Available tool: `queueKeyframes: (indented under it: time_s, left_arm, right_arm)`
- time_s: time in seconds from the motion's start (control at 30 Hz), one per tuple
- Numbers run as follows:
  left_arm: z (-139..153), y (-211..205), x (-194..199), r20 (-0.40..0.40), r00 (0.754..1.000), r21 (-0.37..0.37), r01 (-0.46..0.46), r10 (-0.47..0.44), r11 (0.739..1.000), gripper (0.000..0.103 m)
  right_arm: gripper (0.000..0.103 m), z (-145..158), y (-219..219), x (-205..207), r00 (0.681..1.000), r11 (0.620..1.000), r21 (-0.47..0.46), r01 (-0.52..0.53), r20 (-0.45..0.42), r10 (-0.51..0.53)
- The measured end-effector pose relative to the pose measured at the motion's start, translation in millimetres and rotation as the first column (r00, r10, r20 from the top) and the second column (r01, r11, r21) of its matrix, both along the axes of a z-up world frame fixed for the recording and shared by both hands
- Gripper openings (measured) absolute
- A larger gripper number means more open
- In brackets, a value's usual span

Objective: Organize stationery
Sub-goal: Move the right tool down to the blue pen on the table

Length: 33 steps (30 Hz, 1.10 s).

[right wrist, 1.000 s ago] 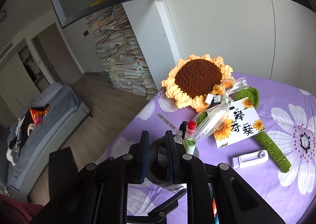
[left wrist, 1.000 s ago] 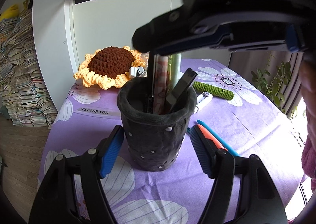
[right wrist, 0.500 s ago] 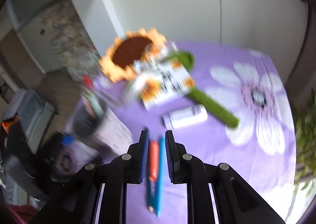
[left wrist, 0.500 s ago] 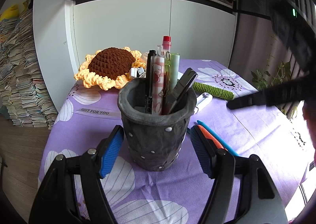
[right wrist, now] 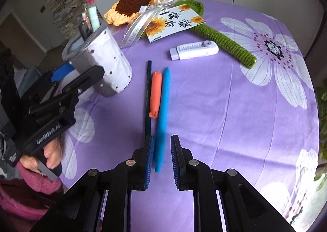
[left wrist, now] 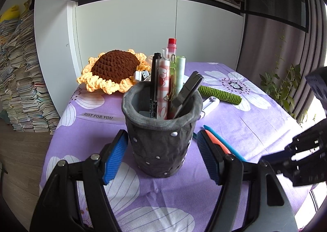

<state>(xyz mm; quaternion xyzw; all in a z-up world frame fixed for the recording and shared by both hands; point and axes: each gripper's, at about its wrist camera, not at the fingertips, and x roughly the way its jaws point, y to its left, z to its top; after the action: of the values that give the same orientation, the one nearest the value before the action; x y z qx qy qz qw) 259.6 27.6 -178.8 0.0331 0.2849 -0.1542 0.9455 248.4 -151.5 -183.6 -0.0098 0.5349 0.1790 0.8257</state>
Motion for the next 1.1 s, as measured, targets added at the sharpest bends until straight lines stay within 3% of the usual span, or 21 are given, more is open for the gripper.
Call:
queueKeyframes:
  time_s: [0.13,0.27,0.43,0.5,0.77,1.1]
  left_arm:
    - [-0.1,-0.1,-0.3,0.002,1.0,0.002,0.001,-0.001,1.0,0.069]
    - [0.2,0.3,-0.8,0.005,1.0,0.001,0.0,0.0,1.0,0.069]
    - [0.4,1.5,-1.5,0.006,1.0,-0.001,-0.002,0.002,1.0,0.069]
    - [0.5,1.9,-1.3,0.005,1.0,-0.001,-0.001,0.001,1.0,0.069]
    - [0.3,1.9,-1.3,0.003,1.0,0.0,0.001,-0.001,1.0,0.069]
    - [0.3,1.2,-1.9,0.001,1.0,0.001,0.002,-0.002,1.0,0.069]
  right_arm:
    - [0.017,-12.8,0.0,-16.8,1.0,0.999,-0.04,-0.007,-0.026,0.006]
    - [0.017,-11.9,-1.8,-22.6,1.0,0.998,-0.069,0.006,0.004,-0.006]
    - [0.017,-4.9,-29.3,-12.6,0.984,0.974,-0.151,0.17,0.079,-0.159]
    - [0.017,-1.9,-36.8,-11.5,0.98,0.97,-0.152,0.19,0.087,-0.178]
    - [0.017,7.9,-28.2,-11.2,0.991,0.985,-0.146,0.092,0.105,-0.077]
    - [0.017,-3.1,-32.9,-1.5,0.996,0.984,-0.161,0.075,0.067,-0.064]
